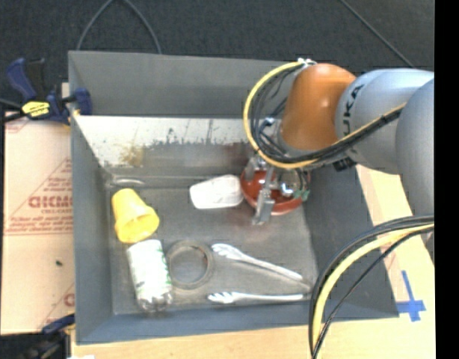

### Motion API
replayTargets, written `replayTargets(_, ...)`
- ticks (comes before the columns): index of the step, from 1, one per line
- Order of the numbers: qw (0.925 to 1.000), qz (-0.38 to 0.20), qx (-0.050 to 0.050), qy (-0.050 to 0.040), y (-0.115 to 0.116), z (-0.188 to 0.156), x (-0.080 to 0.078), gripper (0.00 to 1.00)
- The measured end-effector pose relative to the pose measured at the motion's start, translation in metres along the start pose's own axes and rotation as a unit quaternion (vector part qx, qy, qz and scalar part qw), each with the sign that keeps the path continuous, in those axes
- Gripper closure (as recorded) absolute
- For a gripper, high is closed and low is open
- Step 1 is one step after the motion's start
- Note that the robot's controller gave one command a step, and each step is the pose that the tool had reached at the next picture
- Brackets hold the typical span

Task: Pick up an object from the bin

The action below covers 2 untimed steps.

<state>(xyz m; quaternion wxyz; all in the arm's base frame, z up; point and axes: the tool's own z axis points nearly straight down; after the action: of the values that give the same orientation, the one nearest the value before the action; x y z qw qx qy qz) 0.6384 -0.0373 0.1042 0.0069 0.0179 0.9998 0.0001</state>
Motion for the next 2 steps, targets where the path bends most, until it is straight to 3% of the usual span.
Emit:
replayTargets(1, 0.9973, 0.074, 0.001, -0.0004, 0.006, -0.060, 0.044, 0.00)
replayTargets(2, 0.9872, 0.159, 0.001, 0.0022, 0.018, 0.004, 0.015, 0.00)
